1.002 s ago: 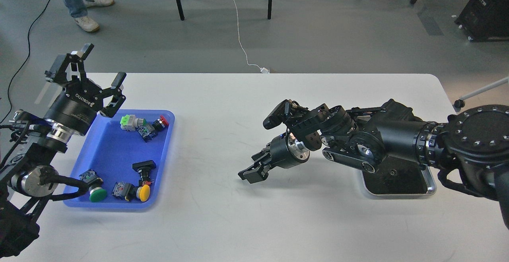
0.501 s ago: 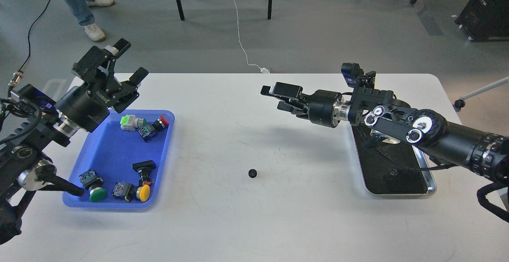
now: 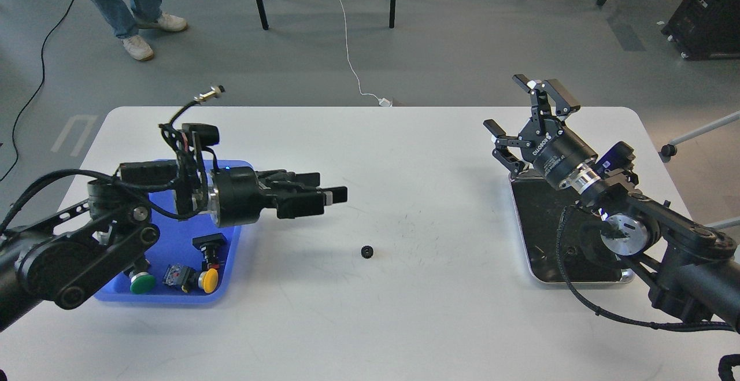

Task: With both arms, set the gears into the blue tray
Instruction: 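Reach the left gripper toward the black part on the table, then close the left gripper on the black part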

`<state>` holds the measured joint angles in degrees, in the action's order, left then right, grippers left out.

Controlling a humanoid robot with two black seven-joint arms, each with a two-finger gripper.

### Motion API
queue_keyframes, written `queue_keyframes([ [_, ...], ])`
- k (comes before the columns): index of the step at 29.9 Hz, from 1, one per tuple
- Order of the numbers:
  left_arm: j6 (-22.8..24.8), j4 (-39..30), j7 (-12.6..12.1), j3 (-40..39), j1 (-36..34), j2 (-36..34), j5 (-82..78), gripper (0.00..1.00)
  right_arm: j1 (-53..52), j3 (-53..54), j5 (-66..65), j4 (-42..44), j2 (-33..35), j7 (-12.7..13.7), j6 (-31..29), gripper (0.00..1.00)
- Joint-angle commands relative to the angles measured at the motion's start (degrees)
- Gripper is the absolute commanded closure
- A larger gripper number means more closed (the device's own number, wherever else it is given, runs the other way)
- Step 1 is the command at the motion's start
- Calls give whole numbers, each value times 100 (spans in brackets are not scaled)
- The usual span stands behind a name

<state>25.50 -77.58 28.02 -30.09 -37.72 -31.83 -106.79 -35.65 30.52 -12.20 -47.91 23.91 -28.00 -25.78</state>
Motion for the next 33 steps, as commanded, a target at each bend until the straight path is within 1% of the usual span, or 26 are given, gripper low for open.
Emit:
queue_keyframes([
  [1, -177, 24, -2, 977, -612, 228, -753, 2, 198, 59, 7, -165, 114, 0, -41, 2],
  [5, -168, 199, -2, 1259, -850, 764, -1821, 3, 330, 209, -2, -236, 149, 0, -42, 2],
  [8, -194, 533, -2, 1479, -965, 1186, -1821, 3, 339, 236, -2, -236, 210, 0, -42, 2],
  [11, -317, 866, -2, 1681, -1026, 1459, -1821, 4, 339, 253, -2, -289, 290, 0, -42, 2],
  [18, -572, 1649, -2, 1971, -1202, 1750, -1821, 5, 366, 253, -2, -324, 386, 0, -42, 2],
  [21, -599, 1808, -2, 1998, -1211, 1776, -1821, 7, 374, 253, -2, -324, 386, 0, -42, 2],
  [28, -590, 1957, -2, 2007, -1176, 1697, -1821, 19, 392, 253, -2, -324, 386, 0, -42, 2],
  [31, -590, 1957, -2, 2016, -1141, 1619, -1821, 26, 401, 253, -2, -324, 386, 0, -42, 2],
  [33, -590, 1957, -2, 2120, -1115, 1618, -1821, 32, 392, 253, -2, -324, 386, 0, -42, 2],
])
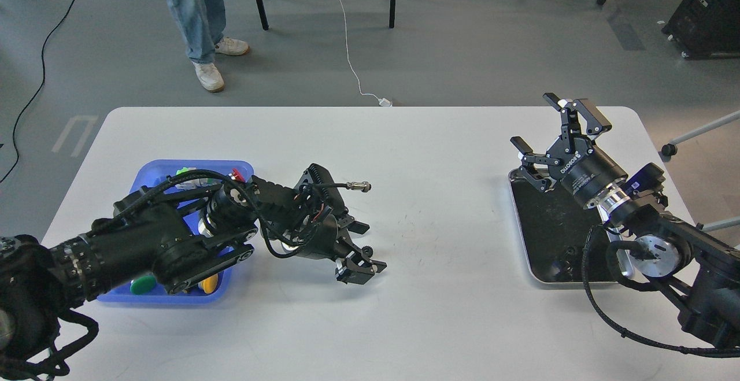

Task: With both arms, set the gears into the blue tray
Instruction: 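Close the left gripper on the black part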

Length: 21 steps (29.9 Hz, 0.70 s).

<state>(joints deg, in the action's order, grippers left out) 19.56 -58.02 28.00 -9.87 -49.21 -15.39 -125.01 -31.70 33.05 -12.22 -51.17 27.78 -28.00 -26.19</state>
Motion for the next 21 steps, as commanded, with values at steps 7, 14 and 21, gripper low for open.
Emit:
queue_keyframes([
  [7, 4, 10, 0, 135, 60, -34, 1, 70, -3, 0, -8, 2, -1, 0, 0, 2],
  [14, 4, 10, 0, 126, 43, -34, 1, 84, 6, 0, -8, -7, -1, 0, 0, 2],
  [21, -40, -95, 0, 65, -19, -271, 1, 87, 15, 0, -17, -7, -9, 0, 9, 2],
])
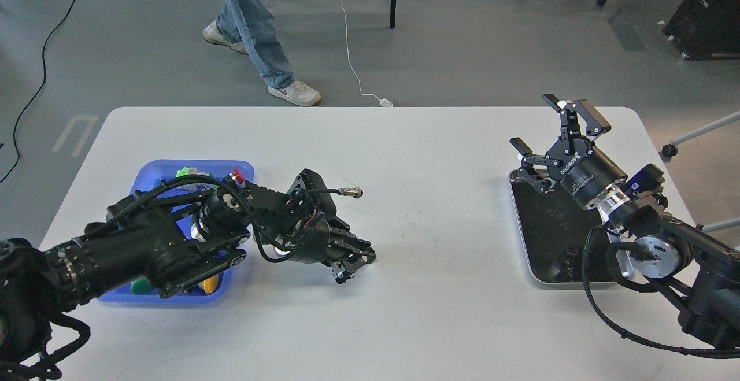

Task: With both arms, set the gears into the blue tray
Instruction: 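Carry the black part with the left gripper over the blue tray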

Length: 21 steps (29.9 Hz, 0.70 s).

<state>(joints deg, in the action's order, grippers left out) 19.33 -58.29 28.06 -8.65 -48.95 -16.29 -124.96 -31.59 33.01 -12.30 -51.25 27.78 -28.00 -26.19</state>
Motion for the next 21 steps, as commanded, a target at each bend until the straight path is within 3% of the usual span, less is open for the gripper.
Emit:
queue_keyframes([
  [1, -17, -94, -6, -75, -70, -260, -4, 87, 4, 4, -9, 1, -9, 0, 8, 2],
  [9, 27, -1096, -6, -224, -413, -1884, -4, 86, 4, -13, -35, 10, -88, 0, 8, 2],
  [15, -8, -1272, -6, -321, -334, -3239, -4, 85, 4, -40, -70, 10, -167, 0, 0, 2],
  [21, -34, -1088, -6, -339, 52, -3513, 59, 83, 4, -49, -79, 1, -167, 0, 0, 2],
])
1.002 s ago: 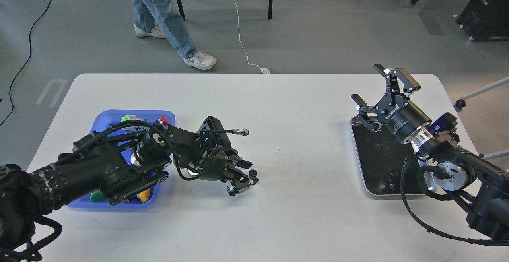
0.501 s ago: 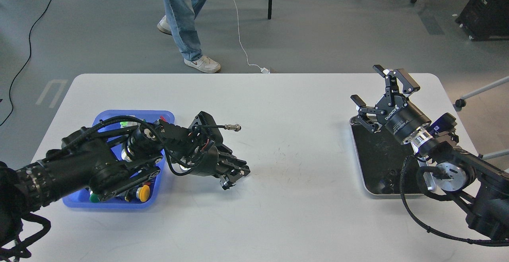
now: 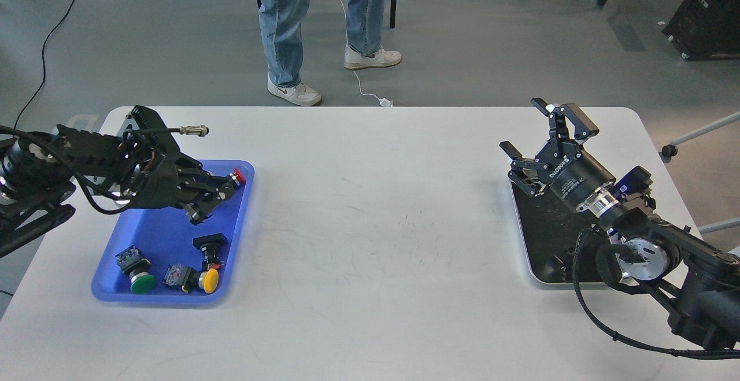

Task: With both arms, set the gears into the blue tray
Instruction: 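Carry the black part with the left gripper over the blue tray, then lower into the blue tray, open the left gripper and lift, then reach the right gripper back into the dark metal tray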

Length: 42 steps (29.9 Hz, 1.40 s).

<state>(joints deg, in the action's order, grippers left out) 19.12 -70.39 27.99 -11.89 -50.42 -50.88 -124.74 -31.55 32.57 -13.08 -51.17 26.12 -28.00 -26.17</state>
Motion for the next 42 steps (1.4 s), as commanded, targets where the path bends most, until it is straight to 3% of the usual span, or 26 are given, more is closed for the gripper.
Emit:
queue_keyframes([
  [1, -14, 227, 1, -15, 234, -36, 37, 82, -1, 4, -2, -24, -1, 0, -2, 2],
  [9, -75, 922, 1, -7, 313, 122, 28, 78, 43, 4, -11, -69, 7, 0, -2, 2],
  [17, -84, 1001, 1, -7, 401, 201, 28, 67, 43, 13, -11, -77, 16, 0, -2, 2],
  [20, -84, 1054, 1, -24, 454, 201, 37, 54, 43, 13, -11, -77, 34, 0, -2, 2],
  [22, -84, 1045, 1, -33, 445, 184, 37, 27, 43, 13, -11, -86, 51, 0, -2, 2],
  [23, -84, 1028, 1, -42, 445, 166, 46, 19, 43, 4, -20, -95, 60, 0, -2, 2],
  [26, -84, 966, 1, -295, 436, 113, 273, 17, 34, -22, -37, -218, 95, 0, -2, 2],
  [31, -67, 616, 1, -1280, 427, 149, 1905, 17, -53, -119, -1062, -648, 560, 0, -28, 1],
  [38, -84, 35, 1, -1386, 576, 210, 5543, 12, -711, -768, -3444, -1237, 1368, 0, -37, 1],
  [42, -6, -44, 1, -1579, 805, 315, 6688, 8, -1563, -1681, -4403, -1430, 1808, 0, -28, 1],
])
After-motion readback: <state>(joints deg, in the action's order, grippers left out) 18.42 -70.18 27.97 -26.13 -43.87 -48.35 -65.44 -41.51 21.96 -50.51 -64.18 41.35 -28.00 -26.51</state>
